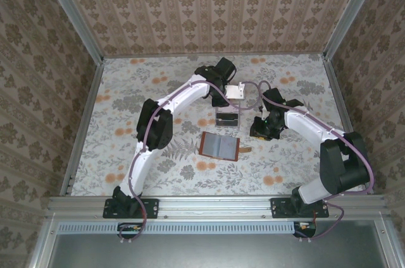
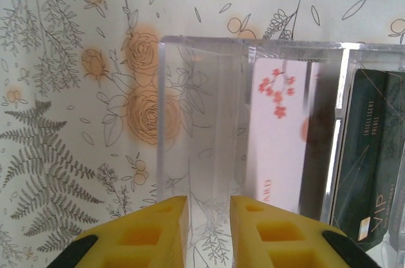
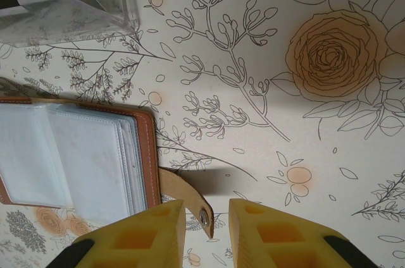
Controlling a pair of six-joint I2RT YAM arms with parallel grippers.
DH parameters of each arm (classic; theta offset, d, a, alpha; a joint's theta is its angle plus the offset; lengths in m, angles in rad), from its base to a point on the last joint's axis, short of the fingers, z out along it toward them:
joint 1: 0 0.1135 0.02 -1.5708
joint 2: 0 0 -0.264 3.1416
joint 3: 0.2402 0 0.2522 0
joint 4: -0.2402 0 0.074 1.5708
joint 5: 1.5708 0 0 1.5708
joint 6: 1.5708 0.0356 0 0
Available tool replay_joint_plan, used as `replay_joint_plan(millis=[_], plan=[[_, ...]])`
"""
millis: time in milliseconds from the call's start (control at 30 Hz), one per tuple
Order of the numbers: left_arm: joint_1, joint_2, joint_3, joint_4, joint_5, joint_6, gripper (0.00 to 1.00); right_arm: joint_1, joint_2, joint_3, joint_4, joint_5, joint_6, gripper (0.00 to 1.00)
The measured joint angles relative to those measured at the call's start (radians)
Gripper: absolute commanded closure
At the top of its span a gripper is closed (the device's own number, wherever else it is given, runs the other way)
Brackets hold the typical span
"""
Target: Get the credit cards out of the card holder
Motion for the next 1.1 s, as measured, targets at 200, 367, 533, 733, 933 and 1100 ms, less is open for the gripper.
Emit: replay_joint_plan(millis=[200,367,533,733,933,1100], plan=[[0.000,0.003,-0.002,-0.012,0.000,0.000,0.76,0.003,0.000,0.000,0.000,0.000,0.000,0.75],[-0.001,0.003,-0.002,-0.013,0.000,-0.002,0.76,0.009,0.000,0.000,0.000,0.000,0.003,0.75],[-0.001,-0.006,-0.025,0.008,-0.006,-0.050,0.82,0.026,0.004,0.000,0.006,-0.002,0.007,0.74],[0.004,-0.102,-0.144,0.093,-0.060,-0.203,0.83,0.064,0.034,0.000,0.035,-0.024,0.027,0.72],[0.032,-0.248,-0.272,0.180,-0.169,-0.442,0.78,0.110,0.090,0.000,0.071,-0.035,0.043,0.68],[0.077,-0.400,-0.435,0.244,-0.205,-0.638,0.75,0.129,0.142,0.000,0.094,-0.043,0.057,0.64]])
